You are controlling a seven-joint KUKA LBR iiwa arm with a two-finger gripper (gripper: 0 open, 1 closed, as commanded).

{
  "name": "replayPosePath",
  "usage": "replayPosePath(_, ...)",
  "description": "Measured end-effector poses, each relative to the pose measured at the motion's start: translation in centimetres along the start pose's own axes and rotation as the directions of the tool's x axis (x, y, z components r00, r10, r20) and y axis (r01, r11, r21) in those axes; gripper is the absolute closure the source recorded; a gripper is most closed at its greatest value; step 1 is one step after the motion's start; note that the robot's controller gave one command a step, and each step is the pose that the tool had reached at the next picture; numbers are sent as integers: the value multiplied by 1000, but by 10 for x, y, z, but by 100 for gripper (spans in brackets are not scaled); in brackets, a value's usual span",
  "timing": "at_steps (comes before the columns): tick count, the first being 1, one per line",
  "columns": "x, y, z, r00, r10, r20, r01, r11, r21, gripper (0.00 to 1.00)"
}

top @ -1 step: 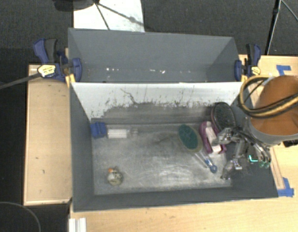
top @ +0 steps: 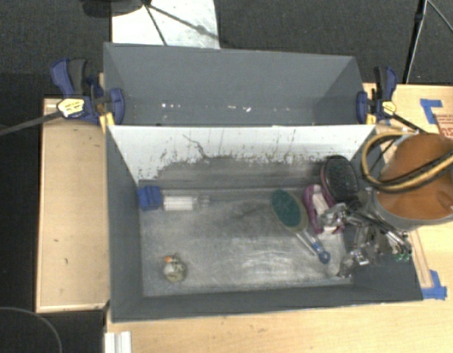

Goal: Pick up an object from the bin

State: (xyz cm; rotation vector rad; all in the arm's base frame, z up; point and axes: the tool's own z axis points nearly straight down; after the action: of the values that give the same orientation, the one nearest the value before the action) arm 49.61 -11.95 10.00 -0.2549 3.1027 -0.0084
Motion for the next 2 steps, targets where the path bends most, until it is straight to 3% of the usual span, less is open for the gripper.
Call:
replayPosePath(1, -35, -28, 14, 944, -331, -8, 331, 944, -10, 0)
replayPosePath(2, -89, -27, 17, 877, -480, -12, 480, 877, -11, 0)
